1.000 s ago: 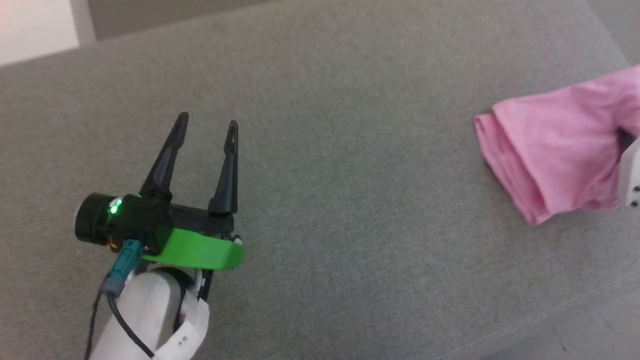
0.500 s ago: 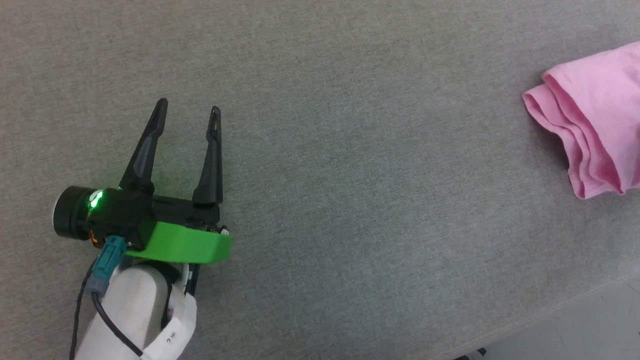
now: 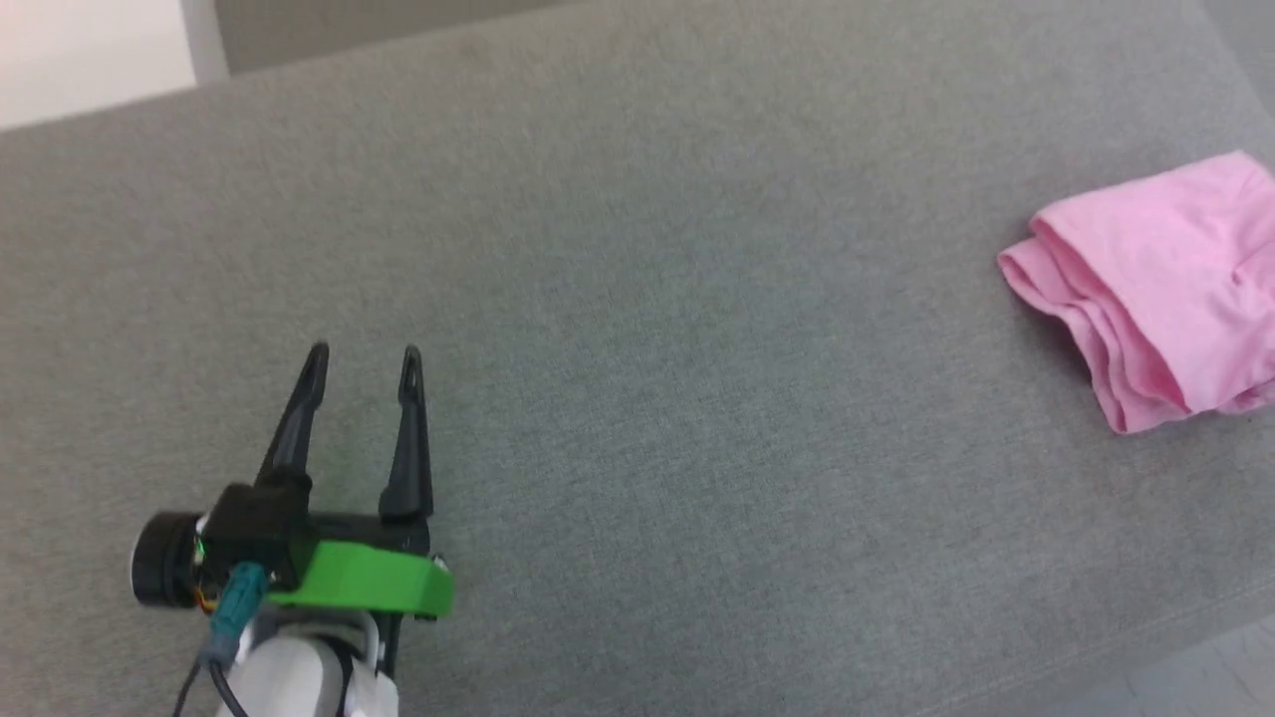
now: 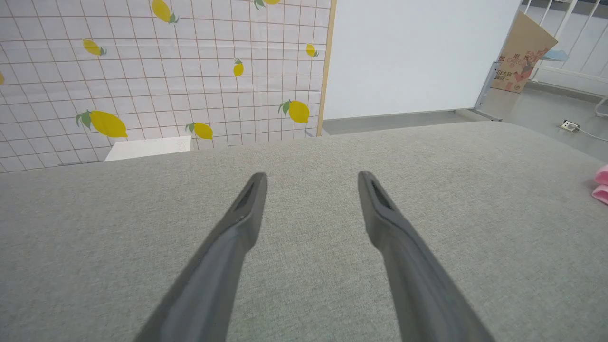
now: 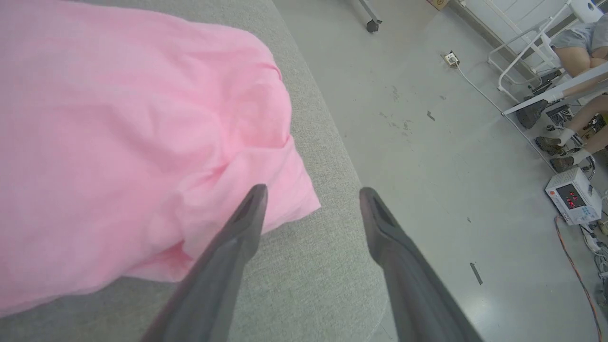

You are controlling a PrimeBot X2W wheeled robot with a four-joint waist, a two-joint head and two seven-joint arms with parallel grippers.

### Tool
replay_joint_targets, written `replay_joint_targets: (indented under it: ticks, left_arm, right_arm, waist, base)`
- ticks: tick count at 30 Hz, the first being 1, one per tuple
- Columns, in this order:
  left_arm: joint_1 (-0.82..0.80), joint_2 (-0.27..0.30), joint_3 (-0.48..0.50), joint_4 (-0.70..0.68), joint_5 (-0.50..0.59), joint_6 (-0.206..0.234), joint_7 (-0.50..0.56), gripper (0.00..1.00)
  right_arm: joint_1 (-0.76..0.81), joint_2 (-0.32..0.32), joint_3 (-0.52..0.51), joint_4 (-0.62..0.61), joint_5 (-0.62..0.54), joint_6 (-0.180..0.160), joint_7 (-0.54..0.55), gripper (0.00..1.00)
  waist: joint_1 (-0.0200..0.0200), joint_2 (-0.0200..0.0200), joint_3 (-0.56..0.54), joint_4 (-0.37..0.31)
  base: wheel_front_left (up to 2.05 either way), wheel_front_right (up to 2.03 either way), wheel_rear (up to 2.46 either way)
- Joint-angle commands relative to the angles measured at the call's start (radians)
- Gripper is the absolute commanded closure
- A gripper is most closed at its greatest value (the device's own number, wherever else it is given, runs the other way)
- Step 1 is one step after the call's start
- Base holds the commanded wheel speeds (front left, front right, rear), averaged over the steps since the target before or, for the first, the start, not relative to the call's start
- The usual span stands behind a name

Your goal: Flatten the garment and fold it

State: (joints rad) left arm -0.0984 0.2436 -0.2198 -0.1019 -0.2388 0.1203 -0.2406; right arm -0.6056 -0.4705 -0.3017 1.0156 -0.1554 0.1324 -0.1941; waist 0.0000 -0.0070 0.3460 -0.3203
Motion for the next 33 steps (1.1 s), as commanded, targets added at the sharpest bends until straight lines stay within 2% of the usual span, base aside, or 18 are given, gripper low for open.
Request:
replay_joint_targets:
  ticks: [1,8,15,23,29,33]
  left_arm:
    - [0.023,-0.006,0.006,0.006,-0.01,0.011,-0.008,0.0]
    - [0.089,-0.013,0.012,0.032,-0.028,0.016,-0.014,0.0]
    - [0.11,-0.016,0.001,0.07,-0.033,0.013,-0.016,0.0]
    - [0.101,-0.021,0.01,0.108,-0.039,0.015,-0.018,0.0]
    - [0.105,-0.016,0.015,0.135,-0.038,0.014,-0.02,0.0]
    - [0.118,-0.019,0.015,0.158,-0.042,0.011,-0.02,0.0]
  right_arm:
    - [0.043,0.019,-0.009,-0.027,-0.004,-0.002,-0.017,0.0]
    - [0.211,0.148,0.005,-0.236,0.017,-0.002,-0.042,0.0]
    - [0.336,0.278,0.083,-0.525,0.083,-0.002,0.014,0.0]
    - [0.433,0.349,0.186,-0.841,0.151,-0.002,0.098,0.0]
    - [0.533,0.371,0.213,-1.003,0.159,-0.002,0.141,0.0]
    - [0.617,0.39,0.229,-1.077,0.172,-0.002,0.171,0.0]
  waist:
    - [0.0,0.007,-0.135,0.032]
    - [0.0,0.007,-0.221,0.066]
    - [0.0,0.007,-0.268,0.133]
    - [0.0,0.007,-0.293,0.218]
    - [0.0,0.007,-0.315,0.263]
    - [0.0,0.007,-0.326,0.269]
  base:
    - [0.0,0.0,0.0]
    - [0.0,0.0,0.0]
    - [0.0,0.0,0.0]
    - [0.0,0.0,0.0]
    - [0.0,0.0,0.0]
    - [0.0,0.0,0.0]
